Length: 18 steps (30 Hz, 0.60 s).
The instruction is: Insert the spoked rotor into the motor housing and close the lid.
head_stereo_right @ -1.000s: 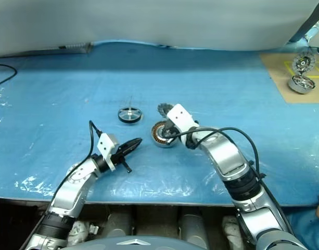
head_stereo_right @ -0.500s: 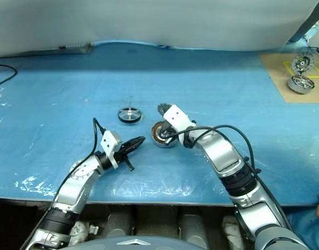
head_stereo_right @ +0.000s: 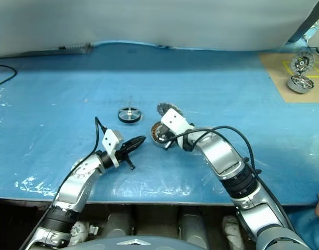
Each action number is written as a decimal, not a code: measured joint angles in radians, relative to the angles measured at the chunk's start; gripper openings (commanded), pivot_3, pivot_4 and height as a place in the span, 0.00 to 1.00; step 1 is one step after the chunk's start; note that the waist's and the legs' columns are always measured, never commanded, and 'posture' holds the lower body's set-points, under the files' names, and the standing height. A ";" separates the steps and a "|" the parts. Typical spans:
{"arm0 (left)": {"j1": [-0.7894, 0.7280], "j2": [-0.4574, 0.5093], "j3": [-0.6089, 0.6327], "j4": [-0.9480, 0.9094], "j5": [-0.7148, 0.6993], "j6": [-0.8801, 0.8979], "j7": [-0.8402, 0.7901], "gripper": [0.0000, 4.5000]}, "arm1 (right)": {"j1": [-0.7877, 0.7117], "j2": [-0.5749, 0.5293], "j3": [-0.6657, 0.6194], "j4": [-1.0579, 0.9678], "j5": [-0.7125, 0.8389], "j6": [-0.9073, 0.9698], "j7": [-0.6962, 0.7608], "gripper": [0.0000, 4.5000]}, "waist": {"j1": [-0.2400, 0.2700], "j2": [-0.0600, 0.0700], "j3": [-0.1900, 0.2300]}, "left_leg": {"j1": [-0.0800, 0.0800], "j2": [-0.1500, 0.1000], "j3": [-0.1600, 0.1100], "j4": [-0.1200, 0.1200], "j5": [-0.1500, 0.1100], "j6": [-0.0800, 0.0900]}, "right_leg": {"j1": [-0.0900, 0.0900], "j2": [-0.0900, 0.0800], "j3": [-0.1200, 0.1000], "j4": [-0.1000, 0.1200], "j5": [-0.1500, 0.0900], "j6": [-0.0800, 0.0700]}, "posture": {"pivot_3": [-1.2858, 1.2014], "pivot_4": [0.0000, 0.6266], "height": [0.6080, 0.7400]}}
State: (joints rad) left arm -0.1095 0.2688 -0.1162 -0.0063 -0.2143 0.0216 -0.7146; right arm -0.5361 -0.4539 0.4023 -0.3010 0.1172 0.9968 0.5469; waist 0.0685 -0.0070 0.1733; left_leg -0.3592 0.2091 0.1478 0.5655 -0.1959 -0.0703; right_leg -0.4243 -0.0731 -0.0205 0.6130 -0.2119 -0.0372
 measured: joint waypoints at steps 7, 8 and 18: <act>0.012 -0.004 -0.004 -0.001 0.000 -0.013 -0.001 0.00 | -0.001 -0.002 -0.007 -0.006 0.000 0.002 -0.007 0.00 | 0.000 0.000 0.000 | 0.000 0.000 0.000 0.001 0.000 0.000 | 0.000 0.000 0.000 0.002 0.000 0.000 | 0.52 0.24 1.00; 0.012 -0.006 -0.005 -0.001 0.000 -0.015 -0.001 0.00 | -0.002 0.001 -0.009 -0.006 0.000 0.001 -0.010 0.00 | 0.000 0.000 0.000 | 0.000 0.000 0.000 0.001 0.000 0.000 | 0.000 0.000 0.000 0.002 0.000 0.000 | 0.52 0.24 1.00; 0.015 -0.006 -0.006 0.006 0.000 -0.026 -0.001 0.00 | -0.034 0.045 -0.019 0.045 -0.002 -0.037 -0.034 0.00 | 0.000 0.000 0.000 | 0.000 0.000 0.000 0.004 0.000 0.000 | 0.000 0.000 0.001 0.004 0.000 0.000 | 0.52 0.24 1.00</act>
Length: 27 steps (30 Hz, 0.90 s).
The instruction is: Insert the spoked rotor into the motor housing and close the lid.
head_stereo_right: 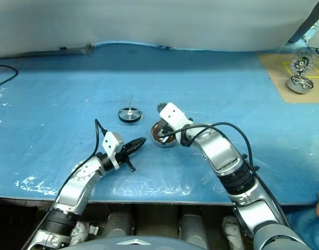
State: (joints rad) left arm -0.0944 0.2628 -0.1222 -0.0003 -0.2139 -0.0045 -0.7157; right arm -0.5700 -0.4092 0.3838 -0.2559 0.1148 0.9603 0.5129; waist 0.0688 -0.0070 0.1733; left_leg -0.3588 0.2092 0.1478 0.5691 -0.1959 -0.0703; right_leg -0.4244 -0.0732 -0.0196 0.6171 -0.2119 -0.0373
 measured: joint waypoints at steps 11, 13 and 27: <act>0.011 0.000 0.000 0.000 0.000 -0.001 0.000 0.00 | 0.023 0.021 0.003 0.074 -0.022 -0.090 -0.009 0.00 | -0.001 0.000 0.000 | 0.000 0.000 0.000 0.001 0.000 0.000 | 0.000 0.000 0.000 0.001 0.000 0.000 | 0.52 0.24 1.00; 0.011 0.000 0.000 0.000 0.000 -0.001 0.000 0.00 | 0.029 0.028 0.001 0.084 -0.027 -0.103 -0.014 0.00 | -0.001 0.000 0.000 | 0.000 0.000 0.000 0.001 0.000 0.000 | 0.001 0.000 0.001 0.002 0.000 0.000 | 0.52 0.24 1.00; 0.015 0.003 0.000 0.000 0.001 -0.001 0.000 0.00 | 0.069 0.023 -0.021 0.002 -0.033 -0.054 0.003 0.00 | 0.000 0.000 0.000 | 0.005 0.000 0.001 -0.002 0.000 0.000 | 0.002 0.000 0.001 0.000 0.000 0.000 | 0.52 0.24 1.00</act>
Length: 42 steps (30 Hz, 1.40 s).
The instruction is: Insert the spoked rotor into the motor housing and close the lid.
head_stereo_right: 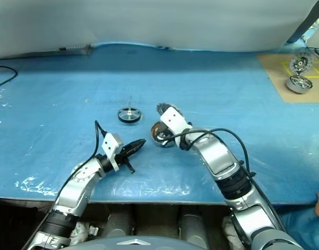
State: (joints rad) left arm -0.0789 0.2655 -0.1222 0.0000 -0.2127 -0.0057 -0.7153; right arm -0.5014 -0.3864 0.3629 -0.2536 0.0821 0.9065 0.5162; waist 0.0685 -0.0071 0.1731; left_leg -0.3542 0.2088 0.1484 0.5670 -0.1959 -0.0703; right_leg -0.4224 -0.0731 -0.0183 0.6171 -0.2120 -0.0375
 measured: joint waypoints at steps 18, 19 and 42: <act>0.006 0.001 -0.001 0.000 0.000 0.001 0.000 0.00 | 0.024 0.025 -0.004 0.011 -0.003 -0.013 -0.012 0.00 | -0.001 0.000 0.000 | 0.000 0.000 0.000 0.000 0.000 0.000 | 0.000 0.000 0.000 0.000 0.000 0.000 | 0.52 0.24 1.00; 0.007 0.001 -0.001 0.000 0.000 0.001 0.000 0.00 | 0.024 0.025 -0.004 0.012 -0.004 -0.016 -0.012 0.00 | -0.001 0.000 0.000 | 0.000 0.000 0.000 0.000 0.000 0.000 | 0.000 0.000 0.000 0.000 0.000 0.000 | 0.52 0.24 1.00; 0.016 -0.001 -0.017 0.000 0.003 0.001 0.000 0.00 | 0.016 0.028 -0.044 0.015 0.000 0.005 -0.020 0.00 | 0.000 0.000 0.000 | 0.001 0.000 0.000 -0.001 0.000 0.000 | 0.000 0.000 0.000 0.000 0.000 0.000 | 0.52 0.24 1.00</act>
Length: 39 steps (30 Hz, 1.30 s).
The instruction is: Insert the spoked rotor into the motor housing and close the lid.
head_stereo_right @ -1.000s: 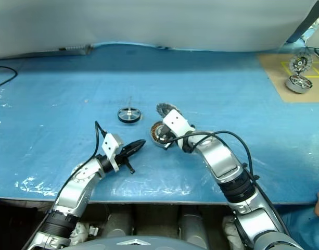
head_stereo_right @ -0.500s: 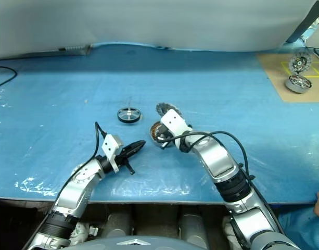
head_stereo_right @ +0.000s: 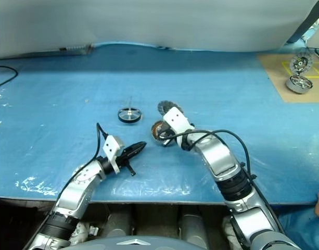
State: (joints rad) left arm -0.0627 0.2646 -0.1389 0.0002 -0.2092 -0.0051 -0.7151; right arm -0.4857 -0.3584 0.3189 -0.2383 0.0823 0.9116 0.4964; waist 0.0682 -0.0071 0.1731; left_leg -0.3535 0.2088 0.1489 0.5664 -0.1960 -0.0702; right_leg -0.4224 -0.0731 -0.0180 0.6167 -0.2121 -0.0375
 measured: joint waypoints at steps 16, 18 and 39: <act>-0.003 0.002 -0.002 0.000 0.001 0.001 0.000 0.00 | 0.000 0.004 0.013 -0.001 -0.001 0.013 -0.006 0.00 | 0.000 0.000 0.000 | 0.000 0.000 0.000 -0.002 0.000 0.000 | 0.000 0.000 0.000 -0.003 0.000 0.000 | 0.52 0.24 1.00; -0.004 0.002 -0.003 0.000 0.001 0.001 0.000 0.00 | -0.004 0.009 0.023 -0.001 -0.001 0.013 0.003 0.00 | 0.000 0.000 0.000 | 0.000 0.000 0.000 -0.003 0.000 0.000 | 0.000 0.000 0.000 -0.003 0.000 0.000 | 0.52 0.24 1.00; -0.148 0.136 0.119 -0.057 -0.088 0.210 0.017 0.00 | 0.097 -0.054 -0.063 -0.172 0.100 -0.034 0.109 0.00 | 0.002 0.000 0.000 | 0.000 0.000 0.000 -0.002 0.000 0.000 | 0.000 0.000 0.000 -0.003 0.000 0.000 | 0.52 0.24 1.00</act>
State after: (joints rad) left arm -0.2108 0.4003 -0.0203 -0.0572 -0.2970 0.2045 -0.6985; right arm -0.3886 -0.4119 0.2557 -0.4101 0.1818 0.8779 0.6050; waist 0.0698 -0.0071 0.1732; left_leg -0.3540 0.2084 0.1492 0.5641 -0.1959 -0.0703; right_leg -0.4226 -0.0729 -0.0184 0.6136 -0.2120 -0.0375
